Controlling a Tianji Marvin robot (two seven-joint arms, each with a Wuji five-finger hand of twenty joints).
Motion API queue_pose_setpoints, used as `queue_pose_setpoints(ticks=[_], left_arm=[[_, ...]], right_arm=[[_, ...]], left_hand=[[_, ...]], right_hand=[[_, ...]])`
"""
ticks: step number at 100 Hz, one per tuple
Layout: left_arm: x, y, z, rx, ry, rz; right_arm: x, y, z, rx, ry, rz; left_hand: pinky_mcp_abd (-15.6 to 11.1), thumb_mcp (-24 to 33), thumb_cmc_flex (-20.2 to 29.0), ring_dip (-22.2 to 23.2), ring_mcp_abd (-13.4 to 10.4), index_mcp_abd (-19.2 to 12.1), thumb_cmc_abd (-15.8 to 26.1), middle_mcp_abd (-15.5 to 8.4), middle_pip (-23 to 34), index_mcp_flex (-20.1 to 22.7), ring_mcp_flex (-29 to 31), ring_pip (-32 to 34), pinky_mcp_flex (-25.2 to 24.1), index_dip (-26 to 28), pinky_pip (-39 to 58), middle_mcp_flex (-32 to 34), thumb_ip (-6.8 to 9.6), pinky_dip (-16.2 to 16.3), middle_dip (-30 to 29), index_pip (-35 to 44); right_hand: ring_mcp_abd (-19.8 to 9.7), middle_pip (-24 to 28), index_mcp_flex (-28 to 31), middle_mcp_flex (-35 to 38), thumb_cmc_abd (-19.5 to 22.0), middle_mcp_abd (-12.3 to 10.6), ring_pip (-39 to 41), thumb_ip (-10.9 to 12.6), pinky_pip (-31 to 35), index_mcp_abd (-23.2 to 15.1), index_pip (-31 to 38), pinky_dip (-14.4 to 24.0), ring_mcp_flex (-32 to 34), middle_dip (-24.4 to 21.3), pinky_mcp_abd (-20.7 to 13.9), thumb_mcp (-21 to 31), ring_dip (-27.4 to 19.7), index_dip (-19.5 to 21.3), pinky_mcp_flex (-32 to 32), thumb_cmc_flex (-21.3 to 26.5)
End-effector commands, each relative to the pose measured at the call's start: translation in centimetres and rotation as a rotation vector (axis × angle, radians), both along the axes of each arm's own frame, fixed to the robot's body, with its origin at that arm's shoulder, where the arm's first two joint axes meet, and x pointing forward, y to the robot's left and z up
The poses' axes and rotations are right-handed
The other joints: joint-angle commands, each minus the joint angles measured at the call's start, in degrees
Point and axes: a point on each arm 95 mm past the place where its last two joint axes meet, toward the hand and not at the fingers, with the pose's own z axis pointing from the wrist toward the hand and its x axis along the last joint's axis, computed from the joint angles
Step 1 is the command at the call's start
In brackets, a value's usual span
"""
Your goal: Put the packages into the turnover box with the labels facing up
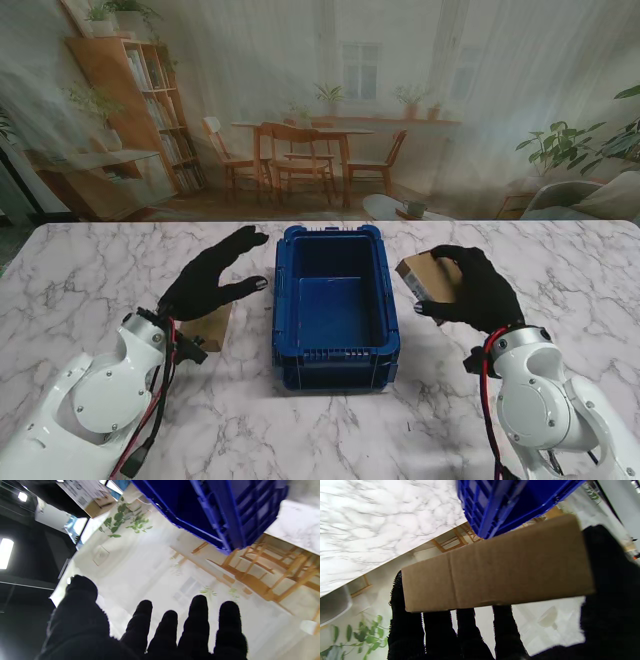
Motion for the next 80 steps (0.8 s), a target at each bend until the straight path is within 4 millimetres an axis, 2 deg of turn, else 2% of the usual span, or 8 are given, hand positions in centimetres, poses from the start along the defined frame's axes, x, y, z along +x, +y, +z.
queue_pose_setpoints(ticks=[1,24,40,46,63,72,74,80], left_arm=[[0.0,-1.2,1.7,0.007,-0.030,-0.075],[0.4,-3.0,4.4,0.026,-0.077,-0.216],[0.7,-3.9,5.2,0.034,-0.114,-0.257],[0.8,-4.0,5.2,0.047,-0.116,-0.268],[1.2,-4.1,4.8,0.100,-0.114,-0.277],[1.5,-3.9,4.6,0.138,-0.109,-0.281],[1.6,-3.9,4.6,0.145,-0.105,-0.284],[1.7,-3.9,4.4,0.168,-0.095,-0.295]], right_arm=[[0.7,1.1,1.9,0.010,-0.039,0.031],[1.8,4.2,4.4,0.077,0.014,0.147],[2.1,6.5,5.2,0.113,0.032,0.224],[2.2,7.2,5.5,0.134,0.045,0.250],[2.6,8.8,5.9,0.152,0.070,0.296],[2.6,9.3,5.8,0.158,0.090,0.311],[2.6,9.4,5.7,0.158,0.095,0.314],[2.5,9.6,5.5,0.158,0.107,0.325]], left_hand=[[-0.82,-0.33,-2.79,-1.30,-1.64,-2.26,-2.66,0.12,-1.25,-4.55,-2.03,-1.80,0.43,-3.18,-3.25,-5.21,1.02,-1.74,-2.62,-2.89],[-7.50,0.39,-3.57,-3.92,-4.98,-4.08,-13.60,-1.96,-2.13,-9.94,-4.61,-3.12,2.07,-9.53,-7.85,-11.23,2.67,-3.47,-6.12,-4.55],[-11.76,1.44,-2.77,-4.81,-7.52,-4.43,-15.57,-3.62,-1.58,-12.04,-4.39,-2.73,2.85,-13.20,-5.83,-11.51,2.55,-4.19,-5.55,-5.00],[-12.05,1.65,-2.29,-4.93,-7.77,-4.28,-15.92,-3.96,-1.19,-12.26,-4.19,-2.64,2.42,-10.67,-3.94,-11.31,1.83,-4.29,-4.82,-3.50],[-12.92,4.60,-0.52,-4.29,-8.26,-0.98,-16.13,-3.79,0.58,-13.31,-3.23,-1.93,2.58,2.85,0.32,-10.67,3.58,-4.03,-1.56,0.36],[-13.26,6.11,1.81,-4.04,-8.40,-0.89,-15.33,-3.83,0.92,-13.36,-2.52,-1.60,3.01,3.88,0.84,-10.16,4.34,-3.87,-1.23,0.31],[-13.29,6.76,2.00,-3.66,-8.35,-1.04,-15.34,-3.82,1.12,-13.35,-2.39,-1.42,2.85,4.79,1.45,-10.08,5.44,-3.54,-0.90,0.06],[-13.27,7.83,3.26,-3.46,-8.32,-1.56,-14.76,-3.81,1.23,-13.28,-2.18,-1.34,2.98,5.32,1.74,-9.86,6.21,-3.39,-0.74,-0.03]], right_hand=[[-5.78,-0.62,1.41,0.36,3.85,0.53,9.66,1.93,11.76,2.09,-0.61,4.74,4.97,-0.12,-6.54,14.53,0.13,-1.19,5.43,9.65],[-5.57,-1.28,1.37,0.78,4.29,0.72,9.24,1.96,11.56,2.42,-1.50,4.57,5.05,-0.30,-6.28,14.29,0.09,-1.37,5.52,10.12],[-5.48,-1.70,1.74,1.24,4.49,0.67,9.14,2.00,11.48,3.15,-2.05,4.50,5.27,-0.41,-5.89,13.97,0.15,-1.47,5.53,10.32],[-5.44,-1.85,1.91,1.42,4.46,0.63,9.05,2.04,11.49,3.45,-2.23,4.48,5.30,-0.44,-5.89,14.01,0.15,-1.49,5.55,10.43],[-5.49,-1.98,2.14,1.48,4.52,0.62,9.00,2.18,11.54,4.01,-2.77,4.46,5.45,-0.41,-5.97,14.21,0.20,-1.62,5.67,10.73],[-5.42,-2.00,2.40,1.48,4.56,0.62,8.98,2.38,11.52,4.23,-2.94,4.44,5.43,-0.39,-6.03,14.54,0.23,-1.65,5.63,11.12],[-5.45,-2.01,2.41,1.48,4.55,0.62,9.00,2.42,11.56,4.29,-3.02,4.45,5.46,-0.38,-5.95,14.59,0.25,-1.67,5.67,11.13],[-5.56,-2.02,2.52,1.49,4.53,0.62,9.04,2.48,11.61,4.38,-3.16,4.45,5.56,-0.36,-6.05,14.61,0.29,-1.69,5.75,11.14]])
